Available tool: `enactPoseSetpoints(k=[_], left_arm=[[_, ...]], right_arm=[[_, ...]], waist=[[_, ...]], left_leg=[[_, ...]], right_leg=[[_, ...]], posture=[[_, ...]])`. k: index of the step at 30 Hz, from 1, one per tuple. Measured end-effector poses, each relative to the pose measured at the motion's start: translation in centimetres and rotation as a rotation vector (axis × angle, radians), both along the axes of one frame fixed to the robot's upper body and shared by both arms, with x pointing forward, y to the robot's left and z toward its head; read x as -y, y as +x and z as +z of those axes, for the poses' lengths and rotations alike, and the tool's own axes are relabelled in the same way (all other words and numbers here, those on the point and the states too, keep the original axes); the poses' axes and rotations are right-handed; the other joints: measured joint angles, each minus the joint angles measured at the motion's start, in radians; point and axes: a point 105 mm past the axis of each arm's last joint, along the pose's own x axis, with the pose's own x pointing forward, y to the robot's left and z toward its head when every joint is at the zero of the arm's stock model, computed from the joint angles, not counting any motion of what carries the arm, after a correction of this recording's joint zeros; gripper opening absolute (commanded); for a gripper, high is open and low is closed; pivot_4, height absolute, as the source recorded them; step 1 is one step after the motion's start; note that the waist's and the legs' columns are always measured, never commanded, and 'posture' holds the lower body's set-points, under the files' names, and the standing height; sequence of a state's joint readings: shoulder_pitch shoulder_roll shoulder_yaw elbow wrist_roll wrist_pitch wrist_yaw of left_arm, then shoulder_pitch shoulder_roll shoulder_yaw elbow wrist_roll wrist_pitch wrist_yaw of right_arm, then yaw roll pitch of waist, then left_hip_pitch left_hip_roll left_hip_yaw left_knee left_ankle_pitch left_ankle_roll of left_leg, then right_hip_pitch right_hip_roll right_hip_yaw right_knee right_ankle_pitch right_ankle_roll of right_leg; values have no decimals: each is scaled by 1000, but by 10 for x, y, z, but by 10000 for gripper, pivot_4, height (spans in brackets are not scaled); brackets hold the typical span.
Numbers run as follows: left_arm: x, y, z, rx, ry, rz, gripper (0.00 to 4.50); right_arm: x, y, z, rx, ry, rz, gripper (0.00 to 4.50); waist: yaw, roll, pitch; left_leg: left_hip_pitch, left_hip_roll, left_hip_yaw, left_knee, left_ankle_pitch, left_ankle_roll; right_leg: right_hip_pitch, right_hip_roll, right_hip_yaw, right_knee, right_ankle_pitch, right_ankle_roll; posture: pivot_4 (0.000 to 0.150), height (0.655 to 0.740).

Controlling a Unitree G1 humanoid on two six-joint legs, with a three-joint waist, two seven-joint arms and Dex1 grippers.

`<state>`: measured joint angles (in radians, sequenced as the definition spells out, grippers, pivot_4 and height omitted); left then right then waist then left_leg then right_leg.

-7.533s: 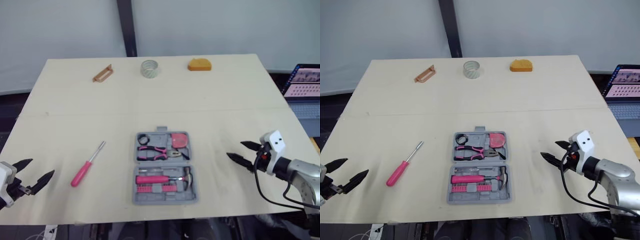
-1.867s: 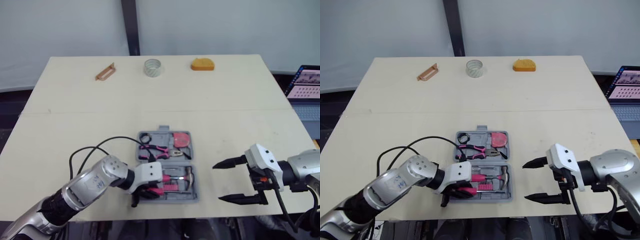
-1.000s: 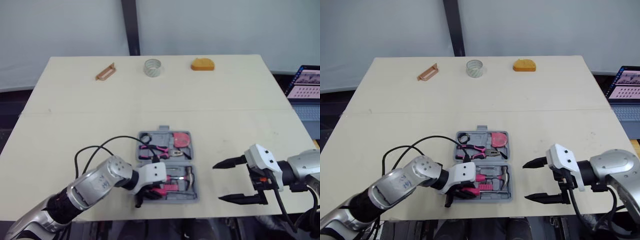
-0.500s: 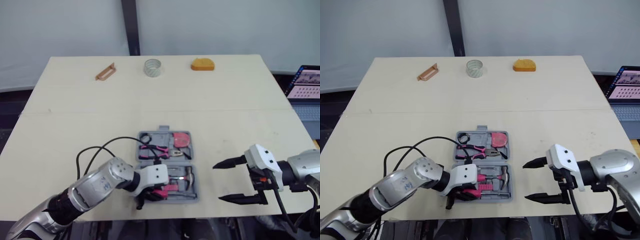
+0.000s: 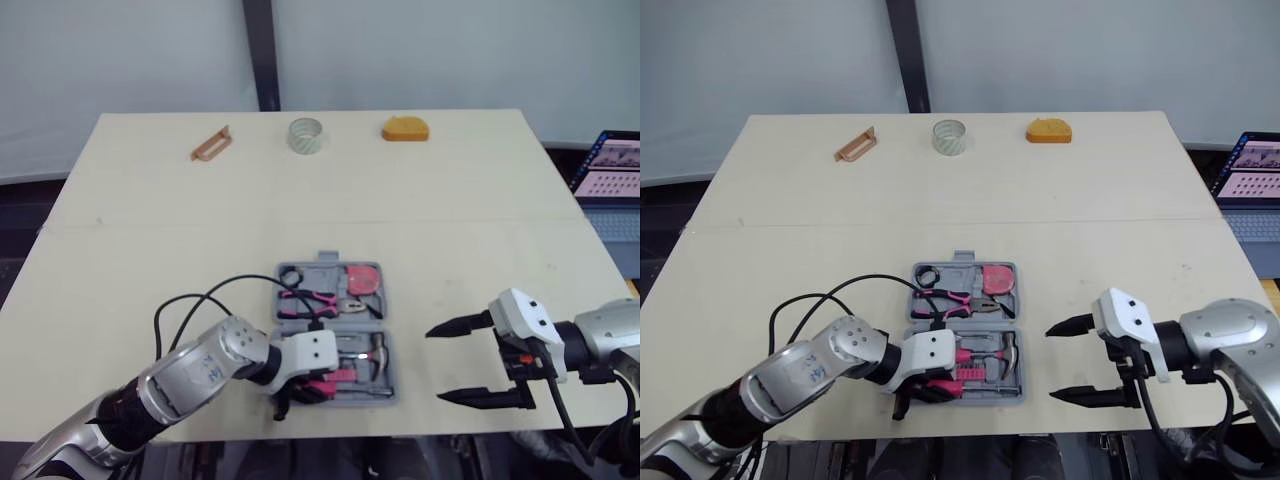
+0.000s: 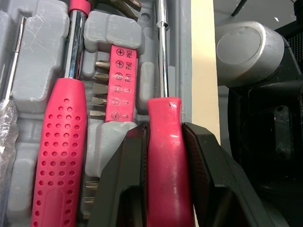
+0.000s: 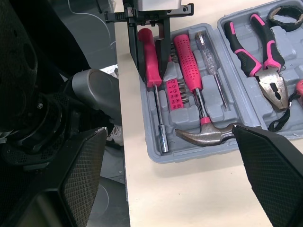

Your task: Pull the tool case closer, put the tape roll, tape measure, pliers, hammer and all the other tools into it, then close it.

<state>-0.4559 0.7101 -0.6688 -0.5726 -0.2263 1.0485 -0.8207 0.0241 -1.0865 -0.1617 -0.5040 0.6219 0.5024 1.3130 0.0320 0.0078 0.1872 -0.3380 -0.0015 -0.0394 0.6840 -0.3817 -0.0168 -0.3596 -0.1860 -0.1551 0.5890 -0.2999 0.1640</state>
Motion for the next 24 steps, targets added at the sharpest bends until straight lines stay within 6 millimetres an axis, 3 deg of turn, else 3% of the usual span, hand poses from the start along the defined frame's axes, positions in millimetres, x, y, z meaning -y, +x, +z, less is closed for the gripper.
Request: enactPoseSetpoints(k=[3, 13, 20, 23, 24], left_arm=[[2, -2, 1, -1, -10, -14, 34430], [2, 0, 7, -14, -34, 24, 34430], [-3, 10, 30, 7, -130, 68, 34430], [-10, 17, 32, 36, -206, 83, 26254], [-12, 16, 30, 33, -235, 77, 20706]], right_arm=[[0, 0, 0, 0, -1, -2, 45000], [0, 0, 0, 0, 0, -2, 45000], [2, 2, 0, -1, 2, -11, 45000], [3, 4, 0, -1, 4, -19, 45000], [3, 5, 1, 1, 4, -19, 45000]], waist=[[1, 0, 0], [2, 0, 0], [-1, 0, 0], [-3, 0, 0], [-3, 0, 0]], left_leg=[[0, 0, 0, 0, 0, 0], [0, 0, 0, 1, 0, 0], [0, 0, 0, 0, 0, 0], [0, 0, 0, 0, 0, 0], [0, 0, 0, 0, 0, 0]], right_leg=[[0, 0, 0, 0, 0, 0], [0, 0, 0, 0, 0, 0], [0, 0, 0, 0, 0, 0], [0, 0, 0, 0, 0, 0], [0, 0, 0, 0, 0, 0]], posture=[[1500, 7400], [1500, 7400], [1500, 7400], [1500, 7400], [1500, 7400]])
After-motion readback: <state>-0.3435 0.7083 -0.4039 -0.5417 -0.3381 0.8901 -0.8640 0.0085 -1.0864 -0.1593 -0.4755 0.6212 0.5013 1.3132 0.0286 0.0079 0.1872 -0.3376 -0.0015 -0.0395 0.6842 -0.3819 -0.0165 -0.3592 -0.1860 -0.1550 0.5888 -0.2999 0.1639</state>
